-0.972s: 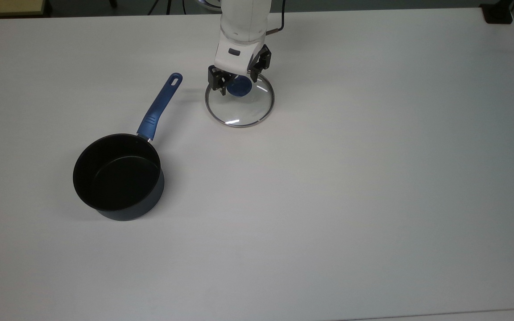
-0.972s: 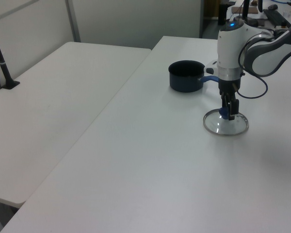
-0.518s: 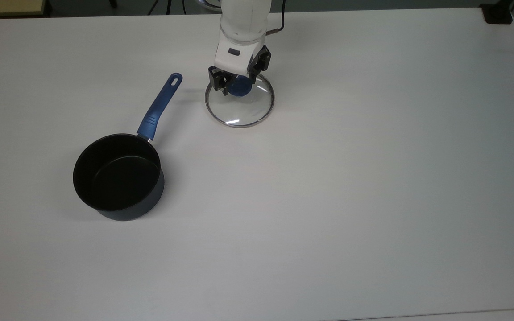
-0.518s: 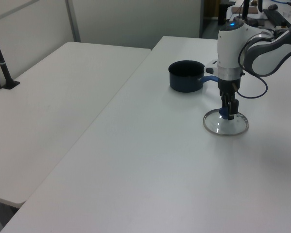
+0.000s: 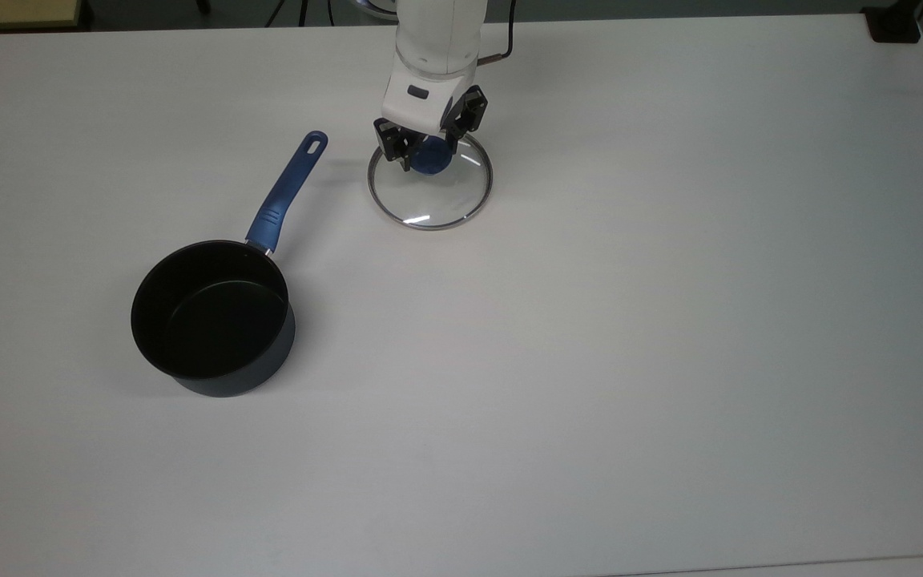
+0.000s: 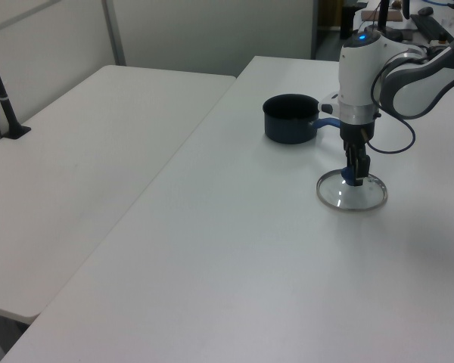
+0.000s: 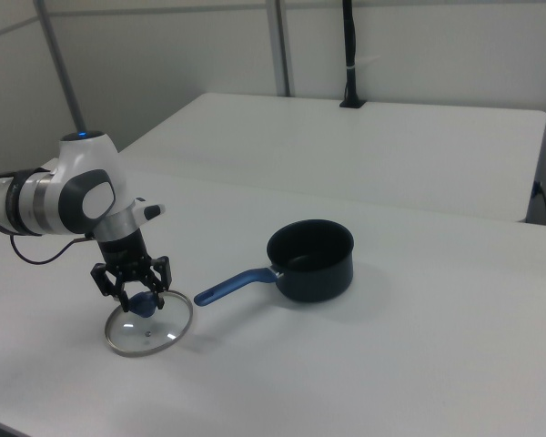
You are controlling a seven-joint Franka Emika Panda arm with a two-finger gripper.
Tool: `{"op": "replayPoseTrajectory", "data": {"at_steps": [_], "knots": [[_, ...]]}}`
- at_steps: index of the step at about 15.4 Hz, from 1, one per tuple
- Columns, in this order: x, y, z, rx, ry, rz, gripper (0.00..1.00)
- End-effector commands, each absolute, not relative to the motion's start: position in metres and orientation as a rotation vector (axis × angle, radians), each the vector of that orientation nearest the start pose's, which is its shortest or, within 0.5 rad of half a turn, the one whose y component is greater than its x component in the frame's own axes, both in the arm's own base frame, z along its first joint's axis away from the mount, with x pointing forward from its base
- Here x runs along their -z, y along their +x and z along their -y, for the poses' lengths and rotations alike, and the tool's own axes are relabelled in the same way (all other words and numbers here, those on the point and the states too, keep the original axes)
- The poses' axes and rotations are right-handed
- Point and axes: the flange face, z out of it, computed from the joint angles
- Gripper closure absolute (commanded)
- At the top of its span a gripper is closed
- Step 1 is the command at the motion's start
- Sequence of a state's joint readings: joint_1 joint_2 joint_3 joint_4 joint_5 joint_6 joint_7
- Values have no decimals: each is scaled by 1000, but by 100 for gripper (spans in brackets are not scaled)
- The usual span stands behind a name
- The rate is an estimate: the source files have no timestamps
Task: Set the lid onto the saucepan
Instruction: 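Close the gripper on the blue knob of the lid, then lift the glass lid up off the table by its knob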
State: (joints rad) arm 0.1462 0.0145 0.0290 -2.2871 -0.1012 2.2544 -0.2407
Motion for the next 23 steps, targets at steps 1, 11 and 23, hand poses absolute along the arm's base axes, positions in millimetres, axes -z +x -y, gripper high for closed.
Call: {"op": "replayPoseTrajectory", "data": {"at_steps": [1,11,23], "knots": [[-350,505,-88,-27,-3132,724,40],[-416,521,-95,-48,-3122,675,40],[-490,543,-90,33,-3119,582,40]]}}
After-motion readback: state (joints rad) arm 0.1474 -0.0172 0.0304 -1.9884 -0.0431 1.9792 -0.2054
